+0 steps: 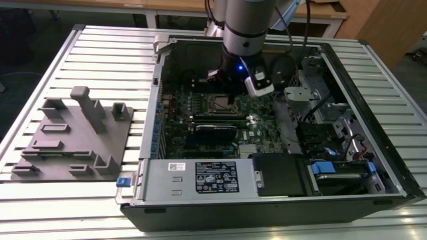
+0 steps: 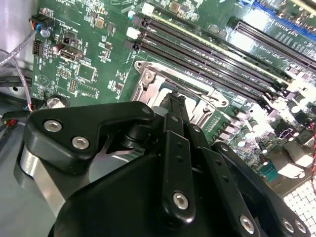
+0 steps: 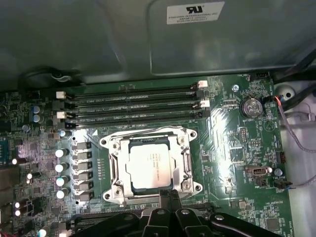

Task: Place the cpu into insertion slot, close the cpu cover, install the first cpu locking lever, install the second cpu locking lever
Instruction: 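Install the second cpu locking lever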

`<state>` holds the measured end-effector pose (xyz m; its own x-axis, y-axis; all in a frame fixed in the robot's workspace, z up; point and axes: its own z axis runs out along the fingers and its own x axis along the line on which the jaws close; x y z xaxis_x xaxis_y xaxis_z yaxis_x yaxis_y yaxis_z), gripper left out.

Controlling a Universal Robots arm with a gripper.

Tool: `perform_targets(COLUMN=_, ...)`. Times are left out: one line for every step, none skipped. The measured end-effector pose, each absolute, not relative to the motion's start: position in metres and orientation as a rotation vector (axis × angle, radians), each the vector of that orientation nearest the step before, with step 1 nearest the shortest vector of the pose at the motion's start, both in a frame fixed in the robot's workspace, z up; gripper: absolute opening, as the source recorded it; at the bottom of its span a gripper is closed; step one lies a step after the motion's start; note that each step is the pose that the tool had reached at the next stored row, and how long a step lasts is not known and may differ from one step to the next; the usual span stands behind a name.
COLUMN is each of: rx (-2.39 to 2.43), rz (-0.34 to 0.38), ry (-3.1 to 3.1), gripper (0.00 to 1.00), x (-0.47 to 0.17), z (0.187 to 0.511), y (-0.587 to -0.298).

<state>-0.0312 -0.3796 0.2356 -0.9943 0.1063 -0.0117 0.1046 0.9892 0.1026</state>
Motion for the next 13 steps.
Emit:
perform_targets(rx=0.165, rz=0.162, ry=3.117, gripper=0.10, x=-0.0312, z=0.2356, y=-0.3805)
perform_targets(rx=0.166, rz=0.164, ry=3.118, gripper=0.10, x=-0.0312, z=0.2356, y=-0.3811)
perform_targets(rx=0.166, rz=0.166, ry=3.119, gripper=0.10, x=-0.0312, z=0.2356, y=-0.3817)
perform_targets(rx=0.165, rz=0.168, ry=3.119, gripper=0.10, x=-0.0314, z=0.2356, y=-0.3822)
perform_targets(rx=0.163, rz=0.168, ry=3.120, gripper=0.10, x=-0.0315, z=0.2356, y=-0.3825)
perform_targets(rx=0.158, rz=0.168, ry=3.120, gripper=0.10, x=-0.0317, z=0.2356, y=-0.3827)
perform_targets(rx=0.153, rz=0.168, ry=3.121, gripper=0.10, x=-0.0318, z=0.2356, y=-0.3832)
perform_targets(rx=0.151, rz=0.168, ry=3.121, gripper=0.10, x=-0.0318, z=0.2356, y=-0.3835)
perform_targets(rx=0.151, rz=0.168, ry=3.121, gripper=0.10, x=-0.0318, z=0.2356, y=-0.3835)
perform_targets(rx=0.150, rz=0.168, ry=3.121, gripper=0.10, x=-0.0318, z=0.2356, y=-0.3835)
perform_targets(rx=0.150, rz=0.168, ry=3.121, gripper=0.10, x=-0.0318, z=0.2356, y=-0.3841)
perform_targets(rx=0.150, rz=0.168, ry=3.121, gripper=0.10, x=-0.0318, z=0.2356, y=-0.3846)
perform_targets(rx=0.150, rz=0.168, ry=3.121, gripper=0.10, x=-0.0318, z=0.2356, y=-0.3847)
